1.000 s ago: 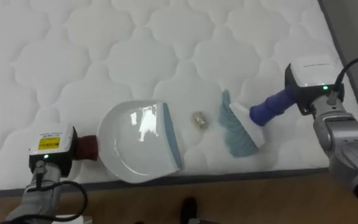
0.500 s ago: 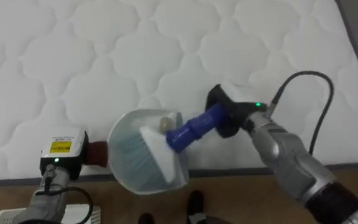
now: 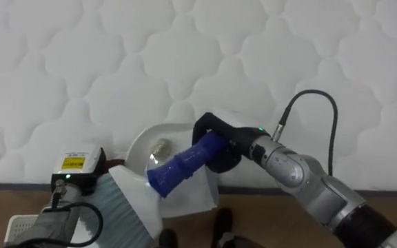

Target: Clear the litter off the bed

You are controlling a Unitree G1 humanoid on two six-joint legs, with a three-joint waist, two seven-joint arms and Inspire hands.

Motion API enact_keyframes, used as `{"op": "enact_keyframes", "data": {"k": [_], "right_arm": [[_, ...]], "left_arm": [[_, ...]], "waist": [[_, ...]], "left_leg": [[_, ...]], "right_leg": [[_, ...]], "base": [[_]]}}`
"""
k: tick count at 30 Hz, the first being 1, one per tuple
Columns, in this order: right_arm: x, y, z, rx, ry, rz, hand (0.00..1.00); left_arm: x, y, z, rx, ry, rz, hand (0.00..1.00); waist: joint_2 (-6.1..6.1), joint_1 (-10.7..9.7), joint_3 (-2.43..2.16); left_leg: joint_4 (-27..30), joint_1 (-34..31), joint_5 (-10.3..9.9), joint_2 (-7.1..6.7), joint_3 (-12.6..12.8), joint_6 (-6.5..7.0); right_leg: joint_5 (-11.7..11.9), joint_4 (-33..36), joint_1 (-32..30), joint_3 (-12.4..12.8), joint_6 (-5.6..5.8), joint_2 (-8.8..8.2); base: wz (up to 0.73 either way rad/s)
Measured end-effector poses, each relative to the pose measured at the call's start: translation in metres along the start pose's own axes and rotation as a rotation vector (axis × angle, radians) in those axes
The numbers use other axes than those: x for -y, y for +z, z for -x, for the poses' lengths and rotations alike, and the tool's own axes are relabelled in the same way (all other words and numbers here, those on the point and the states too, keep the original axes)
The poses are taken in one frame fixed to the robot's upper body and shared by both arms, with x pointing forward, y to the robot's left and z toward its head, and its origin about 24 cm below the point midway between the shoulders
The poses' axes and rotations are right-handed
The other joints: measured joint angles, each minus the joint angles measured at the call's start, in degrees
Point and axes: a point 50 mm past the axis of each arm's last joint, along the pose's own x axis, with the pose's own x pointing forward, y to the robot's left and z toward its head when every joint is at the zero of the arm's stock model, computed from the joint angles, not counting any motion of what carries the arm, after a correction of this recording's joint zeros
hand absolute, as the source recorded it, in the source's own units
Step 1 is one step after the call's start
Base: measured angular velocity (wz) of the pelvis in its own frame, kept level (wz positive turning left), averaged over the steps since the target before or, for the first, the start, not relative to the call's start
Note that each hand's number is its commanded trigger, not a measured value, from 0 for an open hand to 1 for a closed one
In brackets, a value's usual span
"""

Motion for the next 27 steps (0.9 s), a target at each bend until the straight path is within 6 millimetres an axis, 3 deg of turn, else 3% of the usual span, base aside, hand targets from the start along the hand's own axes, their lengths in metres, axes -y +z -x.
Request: {"op": "enact_keyframes", "data": {"k": [10,16,22,27], "right_arm": [[-0.005,0.001,0.001,0.014,0.021,-0.008,1.0],[-0.005,0.0,0.002,0.023,0.016,-0.062,1.0],[0.011,-0.011,0.006,0.007,-0.092,-0.134,1.0],[0.027,-0.034,0.018,-0.064,-0.239,-0.27,1.0]], "left_arm": [[0.0,0.001,-0.001,0.023,-0.008,0.02,1.0],[0.0,0.002,0.0,0.027,-0.001,0.031,1.0],[0.0,0.002,0.001,0.037,0.025,0.059,1.0],[0.008,0.003,0.007,0.009,0.024,0.112,1.0]], "waist": [[-0.11,-0.1,0.1],[-0.79,-0.3,0.51],[-0.77,-0.7,0.52],[-0.81,-1.8,0.55]], "left_leg": [[0.1,0.2,0.1,-0.06,0.0,0.15],[-0.6,0.6,0.2,-0.47,0.3,0.4],[-0.6,0.3,0.2,-0.55,0.1,0.45],[-1.4,2.2,0.3,-1.01,0.1,0.56]], "right_leg": [[-0.5,0.0,0.1,0.1,0.43,-0.09],[-1.1,0.2,0.0,0.4,0.88,-0.4],[-1.1,0.1,0.0,0.1,0.9,-0.55],[-1.9,1.3,0.9,0.3,1.3,-1.14]], "base": [[0.0],[0.01],[0.03],[0.01]]}}
